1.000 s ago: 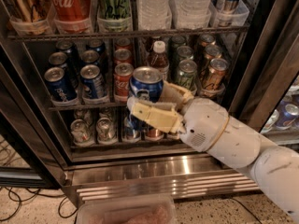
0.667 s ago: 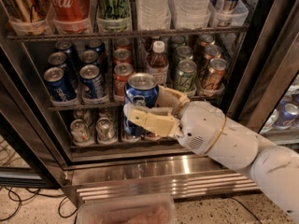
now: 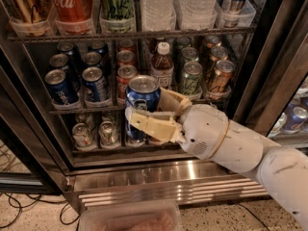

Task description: Pick pepsi can from middle shelf of fridge

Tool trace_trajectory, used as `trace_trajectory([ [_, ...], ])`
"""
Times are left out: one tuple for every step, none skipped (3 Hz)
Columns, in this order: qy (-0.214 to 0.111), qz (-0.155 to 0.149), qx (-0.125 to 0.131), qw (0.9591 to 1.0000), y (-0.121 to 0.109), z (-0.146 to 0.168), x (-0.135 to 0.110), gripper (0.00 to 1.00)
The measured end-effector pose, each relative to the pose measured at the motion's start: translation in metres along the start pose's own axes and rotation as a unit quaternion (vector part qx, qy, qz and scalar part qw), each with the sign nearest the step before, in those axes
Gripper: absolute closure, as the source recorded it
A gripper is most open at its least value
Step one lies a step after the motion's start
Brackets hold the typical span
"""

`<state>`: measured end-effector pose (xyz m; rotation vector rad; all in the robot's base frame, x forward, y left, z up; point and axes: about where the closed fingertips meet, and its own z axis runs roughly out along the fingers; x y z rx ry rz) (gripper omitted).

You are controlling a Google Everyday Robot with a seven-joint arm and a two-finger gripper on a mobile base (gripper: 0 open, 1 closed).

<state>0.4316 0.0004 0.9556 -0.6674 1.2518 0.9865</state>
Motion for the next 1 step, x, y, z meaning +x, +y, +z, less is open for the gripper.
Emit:
trace_trajectory([
  [0.000,0.000,0.000,1.0000,0.0000,0.0000,0.0000,1.00],
])
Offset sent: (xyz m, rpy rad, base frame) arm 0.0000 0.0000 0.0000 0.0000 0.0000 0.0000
